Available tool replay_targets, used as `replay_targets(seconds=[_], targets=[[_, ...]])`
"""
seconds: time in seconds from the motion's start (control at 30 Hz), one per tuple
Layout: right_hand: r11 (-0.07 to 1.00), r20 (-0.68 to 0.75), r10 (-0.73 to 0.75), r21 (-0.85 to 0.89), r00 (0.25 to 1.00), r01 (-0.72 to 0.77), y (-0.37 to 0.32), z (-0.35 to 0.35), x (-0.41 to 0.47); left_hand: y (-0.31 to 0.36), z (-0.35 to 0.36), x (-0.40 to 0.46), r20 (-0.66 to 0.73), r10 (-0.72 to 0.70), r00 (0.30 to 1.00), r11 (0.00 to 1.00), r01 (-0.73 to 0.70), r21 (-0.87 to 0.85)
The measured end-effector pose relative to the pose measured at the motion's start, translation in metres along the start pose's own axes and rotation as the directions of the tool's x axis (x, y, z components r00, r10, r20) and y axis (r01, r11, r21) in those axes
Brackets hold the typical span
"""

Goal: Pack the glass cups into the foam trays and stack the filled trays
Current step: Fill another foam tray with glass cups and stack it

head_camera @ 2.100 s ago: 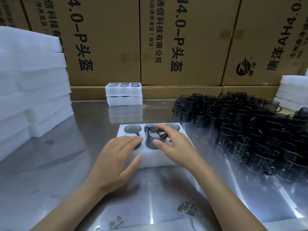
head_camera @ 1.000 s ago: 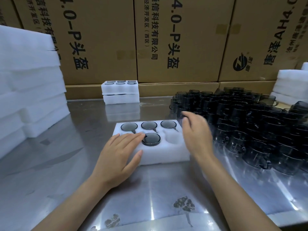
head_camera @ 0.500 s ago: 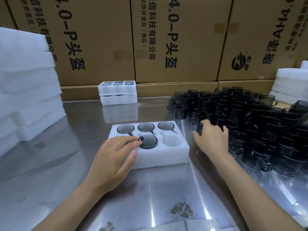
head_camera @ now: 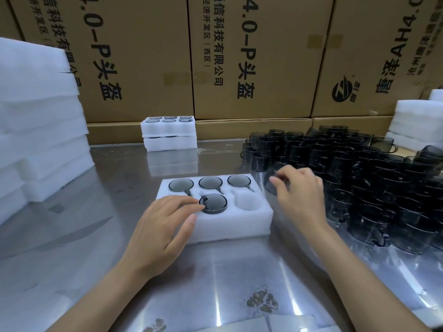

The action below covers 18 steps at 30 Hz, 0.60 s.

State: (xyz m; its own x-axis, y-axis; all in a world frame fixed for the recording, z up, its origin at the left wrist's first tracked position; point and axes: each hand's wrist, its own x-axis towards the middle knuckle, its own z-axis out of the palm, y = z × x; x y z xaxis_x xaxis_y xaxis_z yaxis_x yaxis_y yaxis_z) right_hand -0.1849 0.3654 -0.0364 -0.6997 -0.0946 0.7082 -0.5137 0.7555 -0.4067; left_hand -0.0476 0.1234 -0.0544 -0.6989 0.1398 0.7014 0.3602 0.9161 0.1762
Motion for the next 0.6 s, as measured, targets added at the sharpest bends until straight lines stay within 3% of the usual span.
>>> replay_targets(seconds=[0.07, 0.13, 0.37, 0.6], targets=[[0.975, -0.067, -0.021, 0.219, 0.998, 0.035, -0.007, -0.004, -0.001, 0.001, 0.000, 0.000, 0.002, 0.000, 1.000, 1.000, 0.000, 0.000], [0.946, -0.066, -0.095, 0.306, 0.993, 0.111, -0.016, -0.005, -0.003, 0.001, 0.000, 0.000, 0.011, -0.002, 1.000, 1.000, 0.002, -0.004], [0.919, 0.080, -0.347, 0.229, 0.935, 0.321, -0.039, -0.004, -0.017, 0.002, -0.002, 0.000, 0.021, -0.010, 1.000, 1.000, 0.010, -0.013], [0.927, 0.268, -0.335, 0.267, 0.903, 0.264, -0.034, -0.014, -0.017, 0.002, -0.002, 0.000, 0.024, -0.018, 1.000, 1.000, 0.019, -0.017]])
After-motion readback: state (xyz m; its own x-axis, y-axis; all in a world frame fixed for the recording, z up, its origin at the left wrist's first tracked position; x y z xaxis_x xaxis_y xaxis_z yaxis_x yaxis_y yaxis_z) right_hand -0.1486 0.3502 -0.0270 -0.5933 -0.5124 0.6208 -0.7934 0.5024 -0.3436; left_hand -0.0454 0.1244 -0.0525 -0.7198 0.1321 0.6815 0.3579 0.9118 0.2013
